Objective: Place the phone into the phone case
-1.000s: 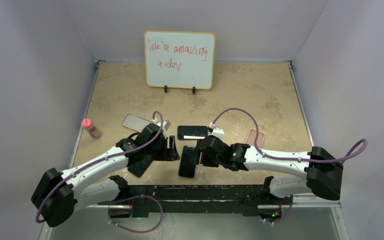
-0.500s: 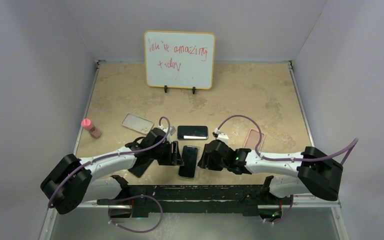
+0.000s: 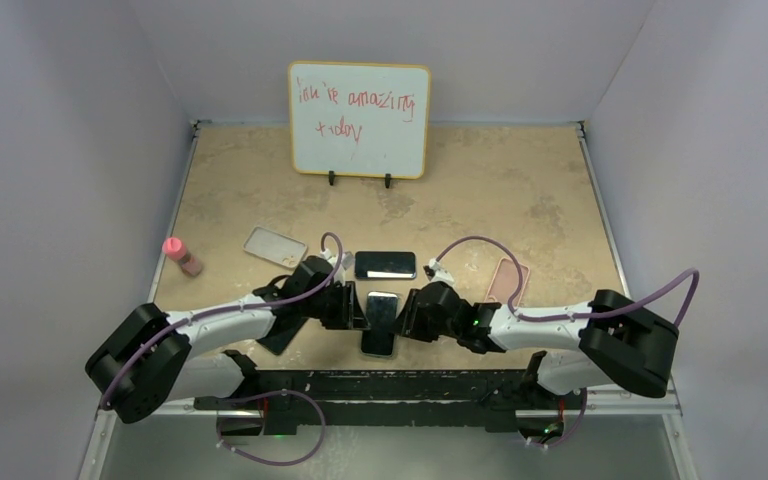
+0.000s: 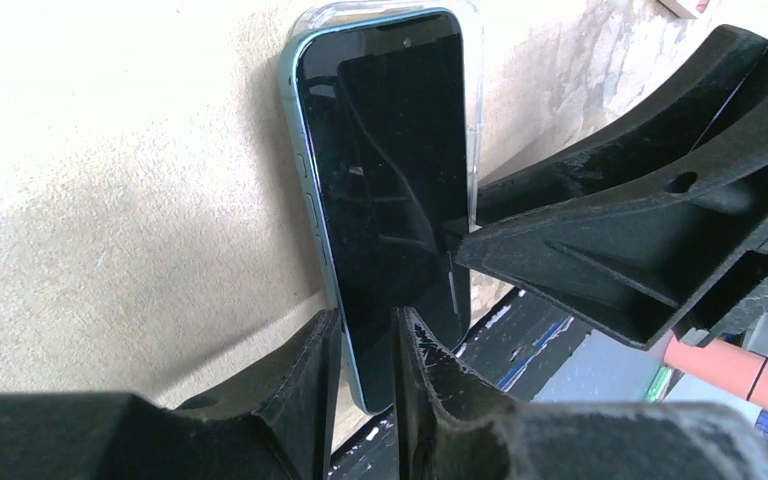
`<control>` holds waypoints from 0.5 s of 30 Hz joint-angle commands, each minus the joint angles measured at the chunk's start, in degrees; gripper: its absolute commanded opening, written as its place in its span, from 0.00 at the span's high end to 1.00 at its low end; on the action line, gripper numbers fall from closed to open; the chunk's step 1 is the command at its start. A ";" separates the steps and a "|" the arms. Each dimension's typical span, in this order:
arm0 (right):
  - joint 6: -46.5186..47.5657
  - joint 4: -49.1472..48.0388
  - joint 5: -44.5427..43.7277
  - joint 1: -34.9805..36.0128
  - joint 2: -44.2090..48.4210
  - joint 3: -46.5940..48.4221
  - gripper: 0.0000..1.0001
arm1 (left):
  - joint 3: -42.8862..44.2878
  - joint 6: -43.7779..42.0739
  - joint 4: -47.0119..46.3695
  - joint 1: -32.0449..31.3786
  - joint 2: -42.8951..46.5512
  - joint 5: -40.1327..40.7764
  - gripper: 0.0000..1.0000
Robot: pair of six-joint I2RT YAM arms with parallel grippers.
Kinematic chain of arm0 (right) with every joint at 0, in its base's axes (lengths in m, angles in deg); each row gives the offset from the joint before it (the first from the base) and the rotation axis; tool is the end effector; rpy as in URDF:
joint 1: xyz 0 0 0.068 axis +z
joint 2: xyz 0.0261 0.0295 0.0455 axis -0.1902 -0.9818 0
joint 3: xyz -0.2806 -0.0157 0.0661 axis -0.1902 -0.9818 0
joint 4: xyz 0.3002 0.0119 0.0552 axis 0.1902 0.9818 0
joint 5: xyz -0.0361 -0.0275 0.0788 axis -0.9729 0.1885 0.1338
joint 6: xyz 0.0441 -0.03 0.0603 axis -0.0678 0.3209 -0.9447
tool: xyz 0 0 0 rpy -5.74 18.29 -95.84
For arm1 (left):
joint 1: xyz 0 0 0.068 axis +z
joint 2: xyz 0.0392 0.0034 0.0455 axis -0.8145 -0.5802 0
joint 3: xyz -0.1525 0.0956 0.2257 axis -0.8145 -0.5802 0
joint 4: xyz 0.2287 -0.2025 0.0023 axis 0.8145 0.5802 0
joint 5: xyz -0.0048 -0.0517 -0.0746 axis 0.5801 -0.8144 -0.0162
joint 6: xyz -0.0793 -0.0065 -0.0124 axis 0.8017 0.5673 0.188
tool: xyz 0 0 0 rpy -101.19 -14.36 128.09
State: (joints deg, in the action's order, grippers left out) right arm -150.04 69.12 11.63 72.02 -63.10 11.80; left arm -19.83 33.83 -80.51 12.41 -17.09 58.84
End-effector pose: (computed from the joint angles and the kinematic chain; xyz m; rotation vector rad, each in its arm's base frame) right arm 0.1487 0.2541 0.1043 0.1964 2.4604 1.0245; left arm 0.1774 -0.1930 0.0988 0.0609 2.6576 -1.0670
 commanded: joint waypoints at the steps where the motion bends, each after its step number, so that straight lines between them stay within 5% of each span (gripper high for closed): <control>1: -0.52 0.93 0.45 0.02 -0.35 -1.31 0.63 | 0.09 1.30 -3.79 -0.78 1.67 -0.86 0.74; 15: -0.98 7.61 -2.27 0.01 -2.70 -0.36 0.75 | 3.04 1.26 -0.30 -3.33 0.32 4.94 0.69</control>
State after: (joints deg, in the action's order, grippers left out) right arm -151.38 69.66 11.30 71.91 -63.25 11.58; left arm -19.50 35.27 -83.09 9.37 -17.31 59.48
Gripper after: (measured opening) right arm 0.265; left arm 0.283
